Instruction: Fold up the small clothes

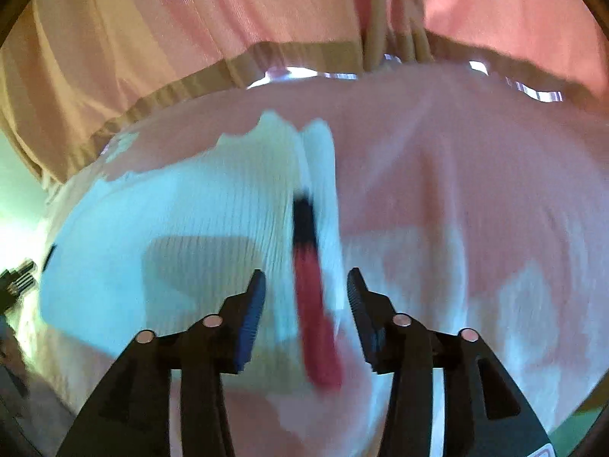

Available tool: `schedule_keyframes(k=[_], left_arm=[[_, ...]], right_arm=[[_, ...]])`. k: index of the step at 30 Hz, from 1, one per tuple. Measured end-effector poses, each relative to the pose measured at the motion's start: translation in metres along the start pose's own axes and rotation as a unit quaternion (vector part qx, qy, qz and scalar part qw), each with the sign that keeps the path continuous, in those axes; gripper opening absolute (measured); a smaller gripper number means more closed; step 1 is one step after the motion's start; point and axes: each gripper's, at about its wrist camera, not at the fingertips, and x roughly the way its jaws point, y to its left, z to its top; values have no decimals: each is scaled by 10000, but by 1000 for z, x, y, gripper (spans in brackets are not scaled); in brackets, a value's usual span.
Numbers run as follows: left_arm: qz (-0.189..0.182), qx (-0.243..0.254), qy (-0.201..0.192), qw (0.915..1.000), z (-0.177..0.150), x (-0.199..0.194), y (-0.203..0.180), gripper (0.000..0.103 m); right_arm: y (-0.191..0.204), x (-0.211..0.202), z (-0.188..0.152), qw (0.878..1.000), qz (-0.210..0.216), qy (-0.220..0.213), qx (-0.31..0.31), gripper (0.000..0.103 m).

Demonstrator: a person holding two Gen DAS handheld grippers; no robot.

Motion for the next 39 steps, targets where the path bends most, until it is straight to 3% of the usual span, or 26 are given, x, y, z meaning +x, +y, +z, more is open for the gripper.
schedule_keyframes(k=[2,4,5,6,7,8,10,12,14,16,18,20,21,22,23,24,25,27,31,34,36,39], left_arm=[[-79,-116,225,9996,-22,0,5,70],[-179,-155,398,9989,-38,6,4,70],[-233,-177,428,9987,-43,9,3,64],[-273,-197,471,9983,-46,12,3,55],[-272,-201,596,9976,-49,18,3,33],[-235,-244,666,9972,-50,22,5,23],[-249,-348,620,9972,-48,14,10,18],[32,-154,528,9985,-45,2,9,17],[197,-80,631,9978,-48,5,11,17],[282,-49,728,9969,-53,12,11,17],[373,109,596,9975,-53,8,3,18],[419,232,522,9975,-53,5,-2,20],[463,265,527,9972,-53,6,-3,20],[485,271,545,9970,-54,8,-2,21],[489,241,569,9969,-54,10,-1,22],[475,205,566,9971,-55,10,0,22],[477,202,559,9971,-54,10,0,22],[505,237,542,9970,-53,11,-1,23],[605,332,526,9962,-52,13,3,22],[660,385,513,9958,-53,13,2,23],[787,503,509,9943,-54,7,-4,23],[600,609,124,9963,-47,-28,-22,24]], right_arm=[[2,-6,-17,10000,0,38,75,56],[4,-4,-33,9995,136,236,146,57],[5,-1,-39,9990,200,336,200,57],[7,3,-42,9987,244,397,200,50],[10,4,-42,9987,238,420,140,21],[12,5,-42,9989,172,430,85,4],[3,-8,-34,9991,133,285,274,2],[-9,-28,-30,9992,-177,45,357,2],[-26,-31,-31,9976,-538,133,422,0],[-33,-23,-34,9964,-547,409,509,0],[-23,-33,-30,9979,-529,173,330,4],[-16,-42,-25,9990,-315,-35,322,19],[-13,-42,-23,9992,-195,-58,331,37],[-12,-37,-21,9994,-81,-47,335,47],[-10,-30,-20,9995,-58,9,322,49],[-11,-19,-20,9995,-5,155,285,49],[-11,-10,-21,9992,85,271,289,42],[-9,11,-22,9978,128,556,325,6],[-29,-6,-23,9966,-551,452,402,6],[-45,2,-29,9942,-517,685,647,6],[-32,-1,-24,9952,-650,677,290,8],[-17,-22,-10,9975,-590,363,104,15]])
